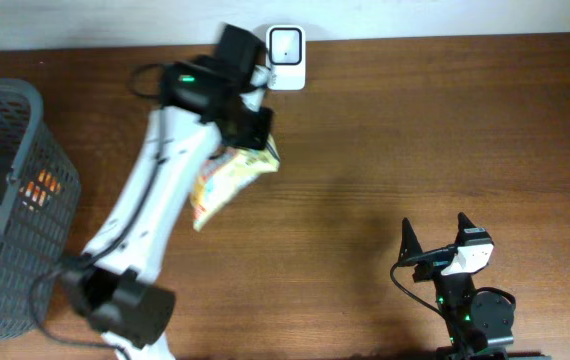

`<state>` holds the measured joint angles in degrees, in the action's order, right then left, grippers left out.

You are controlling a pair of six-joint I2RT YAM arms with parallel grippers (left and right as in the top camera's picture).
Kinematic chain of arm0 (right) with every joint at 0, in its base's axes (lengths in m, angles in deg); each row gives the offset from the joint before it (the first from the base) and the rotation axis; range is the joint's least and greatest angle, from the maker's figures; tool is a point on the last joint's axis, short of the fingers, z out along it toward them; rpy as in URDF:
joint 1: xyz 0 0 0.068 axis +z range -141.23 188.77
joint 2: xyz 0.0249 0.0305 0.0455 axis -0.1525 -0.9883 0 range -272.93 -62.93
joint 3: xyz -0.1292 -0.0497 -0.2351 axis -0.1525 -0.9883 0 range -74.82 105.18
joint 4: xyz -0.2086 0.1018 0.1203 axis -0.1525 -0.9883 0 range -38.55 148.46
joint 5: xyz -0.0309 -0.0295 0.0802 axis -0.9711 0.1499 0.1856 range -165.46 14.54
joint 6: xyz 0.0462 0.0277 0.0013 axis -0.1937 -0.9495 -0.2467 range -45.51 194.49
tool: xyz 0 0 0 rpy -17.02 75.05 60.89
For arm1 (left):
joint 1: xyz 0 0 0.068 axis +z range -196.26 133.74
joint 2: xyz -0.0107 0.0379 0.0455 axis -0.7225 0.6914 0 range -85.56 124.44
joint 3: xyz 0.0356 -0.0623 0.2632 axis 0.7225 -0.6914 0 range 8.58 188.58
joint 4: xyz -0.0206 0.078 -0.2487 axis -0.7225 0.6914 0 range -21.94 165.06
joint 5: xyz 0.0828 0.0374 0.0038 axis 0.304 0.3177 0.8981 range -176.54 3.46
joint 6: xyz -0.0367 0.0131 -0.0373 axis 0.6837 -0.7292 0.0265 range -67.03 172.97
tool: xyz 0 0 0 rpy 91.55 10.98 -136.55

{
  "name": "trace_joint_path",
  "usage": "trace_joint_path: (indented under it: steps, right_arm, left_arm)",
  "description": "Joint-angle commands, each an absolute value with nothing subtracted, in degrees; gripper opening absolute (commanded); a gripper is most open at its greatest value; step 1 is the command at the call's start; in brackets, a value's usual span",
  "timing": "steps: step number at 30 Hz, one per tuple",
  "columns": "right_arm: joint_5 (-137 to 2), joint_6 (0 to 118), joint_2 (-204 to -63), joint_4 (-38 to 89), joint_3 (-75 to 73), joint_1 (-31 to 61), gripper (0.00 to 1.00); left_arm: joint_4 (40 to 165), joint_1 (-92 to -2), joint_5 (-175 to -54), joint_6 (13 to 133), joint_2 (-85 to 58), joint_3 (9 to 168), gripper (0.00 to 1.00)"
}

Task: Scan the item barcode
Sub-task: 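Carry the yellow bag past the scanner and drop it on the table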

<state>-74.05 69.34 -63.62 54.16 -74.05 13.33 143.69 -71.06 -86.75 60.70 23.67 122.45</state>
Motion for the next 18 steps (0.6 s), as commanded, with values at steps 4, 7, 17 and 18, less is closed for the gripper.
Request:
trace_joint_path:
  steps: [4,7,17,18]
  right_arm:
    - [-74.2,69.6,-63.3,54.1,-74.5,13.6,0.99]
    - [-74.2,69.6,-63.3,54.1,-74.5,13.6,0.99]
    - [-74.2,69.6,-63.3,54.0,-74.5,13.6,0.99]
    - [-74.2,69.6,-63.3,54.1,-74.5,13.6,0.99]
  left_arm:
    - [138.2,-79.1,-98.2,56.3,30.7,122.0,0.0]
    - [132.7,-78.7,-111.5,56.3,31.2,122.0,0.0]
    - [119.3,-74.0,-170.1,42.1,43.1,122.0,0.0]
    - [119.5,-73.1,-173.3,41.2,45.0,121.9,0.0]
